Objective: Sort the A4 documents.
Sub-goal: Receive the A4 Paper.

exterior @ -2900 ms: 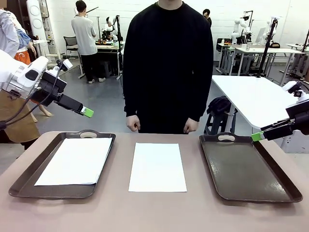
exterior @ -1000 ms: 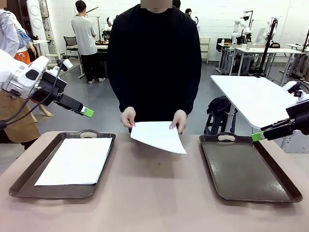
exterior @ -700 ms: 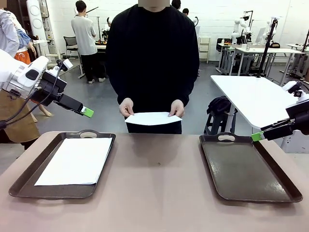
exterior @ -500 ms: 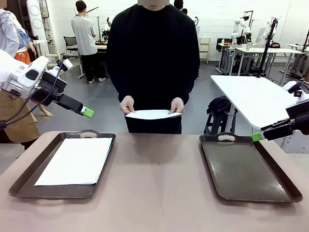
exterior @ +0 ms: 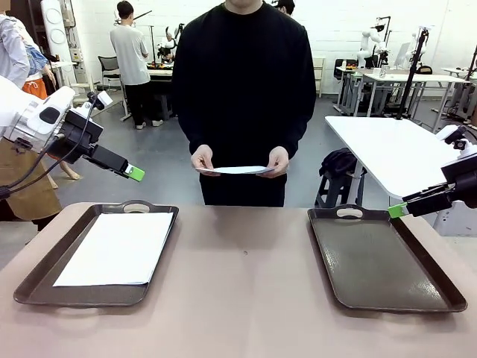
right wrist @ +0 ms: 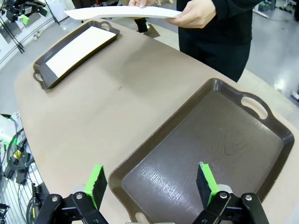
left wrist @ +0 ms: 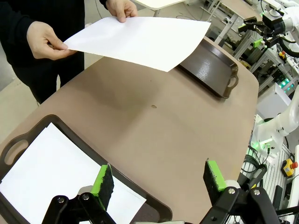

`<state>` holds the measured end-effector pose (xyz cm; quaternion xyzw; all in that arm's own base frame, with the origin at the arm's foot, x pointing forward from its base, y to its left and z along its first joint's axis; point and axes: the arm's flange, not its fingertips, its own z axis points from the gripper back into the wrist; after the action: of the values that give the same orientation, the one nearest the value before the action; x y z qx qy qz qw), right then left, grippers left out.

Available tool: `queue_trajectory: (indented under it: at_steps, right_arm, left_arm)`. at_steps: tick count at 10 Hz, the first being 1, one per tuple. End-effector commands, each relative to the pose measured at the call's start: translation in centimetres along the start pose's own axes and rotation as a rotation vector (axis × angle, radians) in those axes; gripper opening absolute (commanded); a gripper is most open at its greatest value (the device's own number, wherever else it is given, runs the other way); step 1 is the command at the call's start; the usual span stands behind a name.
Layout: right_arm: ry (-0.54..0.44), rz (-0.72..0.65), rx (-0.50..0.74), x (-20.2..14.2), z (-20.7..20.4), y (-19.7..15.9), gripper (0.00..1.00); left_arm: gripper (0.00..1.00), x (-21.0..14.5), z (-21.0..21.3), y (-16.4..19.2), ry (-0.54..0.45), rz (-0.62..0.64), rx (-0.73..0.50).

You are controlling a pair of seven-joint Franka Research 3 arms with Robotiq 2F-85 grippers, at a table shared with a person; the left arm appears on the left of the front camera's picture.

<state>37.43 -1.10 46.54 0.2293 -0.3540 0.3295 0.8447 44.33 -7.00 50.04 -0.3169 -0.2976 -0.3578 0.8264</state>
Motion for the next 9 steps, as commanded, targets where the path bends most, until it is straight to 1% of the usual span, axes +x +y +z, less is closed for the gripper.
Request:
queue_trajectory:
  at_steps: [1, 9]
  right_arm:
    - [-0.026, 0.008, 0.019, 0.02, -0.49, -0.36, 1.0]
    - [-0.026, 0.008, 0.019, 0.02, -0.49, -0.36, 1.0]
  left_arm:
    - [1.0, -0.07, 0.02, 0.05, -0.005, -0.005, -0.007]
    - [1.0, -0.07, 0.02, 0.05, -0.005, -0.005, -0.007]
